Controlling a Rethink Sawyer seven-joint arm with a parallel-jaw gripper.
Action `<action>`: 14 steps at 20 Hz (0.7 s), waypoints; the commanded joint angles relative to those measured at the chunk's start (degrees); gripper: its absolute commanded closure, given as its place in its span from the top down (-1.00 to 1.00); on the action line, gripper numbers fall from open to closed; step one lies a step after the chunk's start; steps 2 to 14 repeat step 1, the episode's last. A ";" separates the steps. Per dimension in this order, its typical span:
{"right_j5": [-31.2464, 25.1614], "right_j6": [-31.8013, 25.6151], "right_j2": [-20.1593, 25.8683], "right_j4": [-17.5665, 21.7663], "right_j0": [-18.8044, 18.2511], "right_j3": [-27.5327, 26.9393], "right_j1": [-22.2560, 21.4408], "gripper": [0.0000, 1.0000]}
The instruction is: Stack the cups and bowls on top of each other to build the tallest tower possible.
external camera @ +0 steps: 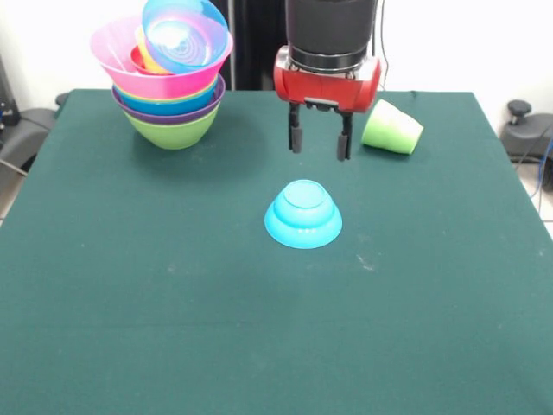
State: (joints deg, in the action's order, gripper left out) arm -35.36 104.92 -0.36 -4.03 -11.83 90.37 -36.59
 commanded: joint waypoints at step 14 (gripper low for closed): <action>0.30 8.63 1.55 -1.04 0.38 1.10 0.01 1.00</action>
